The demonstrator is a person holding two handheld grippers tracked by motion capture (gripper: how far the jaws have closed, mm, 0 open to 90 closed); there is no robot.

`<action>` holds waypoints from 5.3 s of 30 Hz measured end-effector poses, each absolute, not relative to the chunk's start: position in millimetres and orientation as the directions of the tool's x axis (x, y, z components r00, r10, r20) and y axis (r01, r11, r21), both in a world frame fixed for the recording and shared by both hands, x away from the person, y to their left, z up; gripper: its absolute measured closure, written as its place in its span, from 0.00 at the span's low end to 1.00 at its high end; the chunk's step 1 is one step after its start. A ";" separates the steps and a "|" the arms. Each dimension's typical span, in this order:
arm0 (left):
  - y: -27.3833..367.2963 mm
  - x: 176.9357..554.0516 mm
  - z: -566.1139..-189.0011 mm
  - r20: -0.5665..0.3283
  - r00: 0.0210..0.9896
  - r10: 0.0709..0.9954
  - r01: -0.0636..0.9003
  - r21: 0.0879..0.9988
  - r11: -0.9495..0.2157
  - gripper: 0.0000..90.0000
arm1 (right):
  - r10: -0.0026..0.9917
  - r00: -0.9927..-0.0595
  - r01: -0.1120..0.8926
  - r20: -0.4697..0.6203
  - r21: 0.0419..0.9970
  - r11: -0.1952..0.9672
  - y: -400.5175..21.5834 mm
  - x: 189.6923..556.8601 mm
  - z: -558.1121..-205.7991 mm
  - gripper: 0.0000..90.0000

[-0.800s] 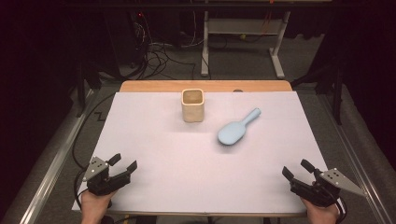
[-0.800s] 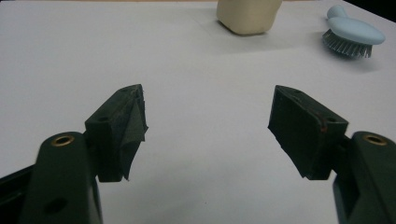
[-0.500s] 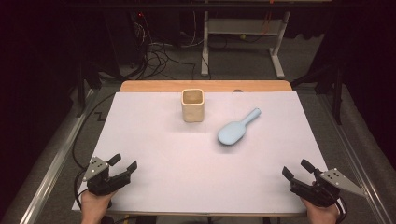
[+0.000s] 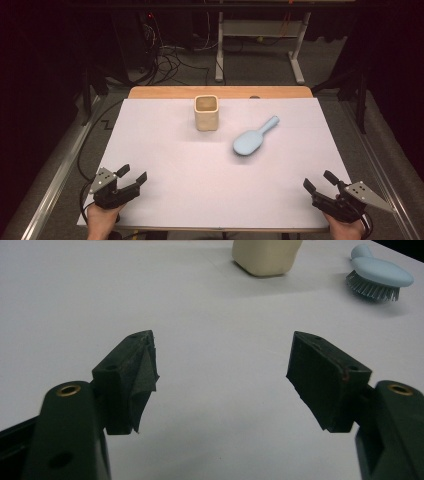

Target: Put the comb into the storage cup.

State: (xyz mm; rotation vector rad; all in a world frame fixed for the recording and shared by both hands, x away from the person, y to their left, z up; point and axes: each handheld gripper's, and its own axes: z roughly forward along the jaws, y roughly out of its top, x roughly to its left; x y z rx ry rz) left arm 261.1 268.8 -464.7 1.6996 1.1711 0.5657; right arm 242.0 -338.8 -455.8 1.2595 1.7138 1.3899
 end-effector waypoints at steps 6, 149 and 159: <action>268.7 261.7 -464.6 -0.142 0.429 0.892 0.447 0.892 -0.073 0.32 | 0.916 -0.385 0.295 0.110 0.955 0.009 -338.1 242.2 -454.9 0.24; 263.4 268.6 -464.1 -0.132 0.453 0.882 0.436 0.895 -0.090 0.33 | 0.854 -0.519 0.706 -0.035 0.545 0.452 -227.2 482.7 -386.0 1.00; 261.2 270.5 -465.1 -0.132 0.454 0.881 0.443 0.892 -0.095 0.33 | 0.872 -0.487 0.736 -0.054 0.511 0.443 -215.5 511.2 -382.8 1.00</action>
